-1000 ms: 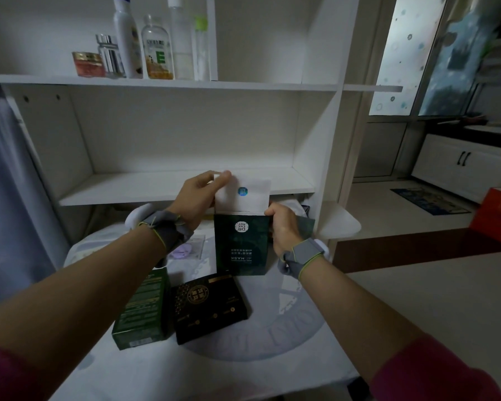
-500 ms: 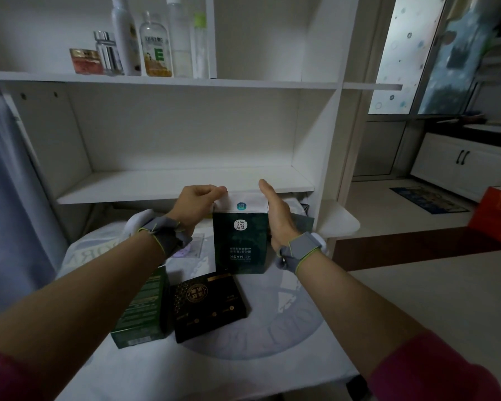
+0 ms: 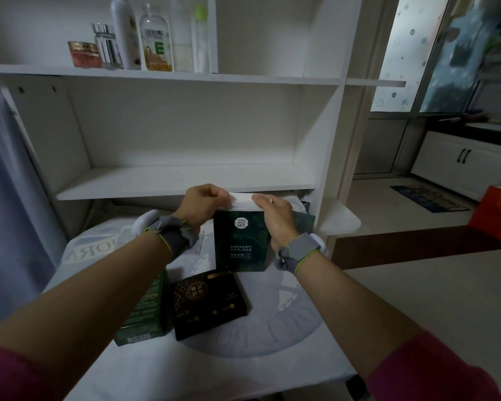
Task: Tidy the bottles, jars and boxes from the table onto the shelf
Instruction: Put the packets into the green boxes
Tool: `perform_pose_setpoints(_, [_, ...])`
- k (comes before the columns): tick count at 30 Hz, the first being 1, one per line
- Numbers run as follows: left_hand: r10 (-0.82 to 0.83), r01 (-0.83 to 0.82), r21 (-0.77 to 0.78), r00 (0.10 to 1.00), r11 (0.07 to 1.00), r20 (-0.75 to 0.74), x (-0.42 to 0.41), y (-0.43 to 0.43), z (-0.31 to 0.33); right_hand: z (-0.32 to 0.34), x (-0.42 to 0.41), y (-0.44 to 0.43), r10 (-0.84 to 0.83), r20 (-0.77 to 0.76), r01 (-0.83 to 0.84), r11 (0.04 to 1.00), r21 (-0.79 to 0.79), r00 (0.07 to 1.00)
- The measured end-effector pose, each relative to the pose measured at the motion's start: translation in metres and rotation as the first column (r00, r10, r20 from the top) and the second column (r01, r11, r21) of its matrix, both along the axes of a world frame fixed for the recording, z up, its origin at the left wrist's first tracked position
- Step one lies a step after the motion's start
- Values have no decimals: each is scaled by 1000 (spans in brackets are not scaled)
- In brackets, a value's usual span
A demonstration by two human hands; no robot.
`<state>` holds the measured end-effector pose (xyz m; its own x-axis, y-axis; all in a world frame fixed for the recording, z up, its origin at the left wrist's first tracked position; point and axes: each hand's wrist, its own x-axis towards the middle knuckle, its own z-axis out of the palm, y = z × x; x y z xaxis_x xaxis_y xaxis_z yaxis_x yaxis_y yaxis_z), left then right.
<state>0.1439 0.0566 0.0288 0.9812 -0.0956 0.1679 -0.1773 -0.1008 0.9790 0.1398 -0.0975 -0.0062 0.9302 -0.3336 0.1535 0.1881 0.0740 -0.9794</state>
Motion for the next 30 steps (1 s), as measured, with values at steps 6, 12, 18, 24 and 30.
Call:
perform_pose_setpoints(6, [-1, 1, 0, 999, 1000, -41, 1, 0, -5, -2, 1, 1, 13, -14, -14, 1000, -28, 1000])
perform_pose_setpoints(12, [33, -34, -14, 999, 999, -40, 3, -2, -4, -1, 5, 4, 18, -4, -18, 999, -36, 1000])
perform_pose_setpoints(18, [70, -127, -306, 979, 943, -190, 7, 8, -7, -1, 2, 2, 30, -2, -30, 997, 71, 1000])
perform_pose_setpoints(24, [-38, -82, -382, 954, 920, -298, 7, 14, -14, 4, -3, 0, 112, -136, -47, 910, 411, 984])
perform_pose_setpoints(30, [-1, -87, -360, 971, 929, -239, 2, 9, -13, -5, 4, 2, 70, -57, -46, 939, 339, 996])
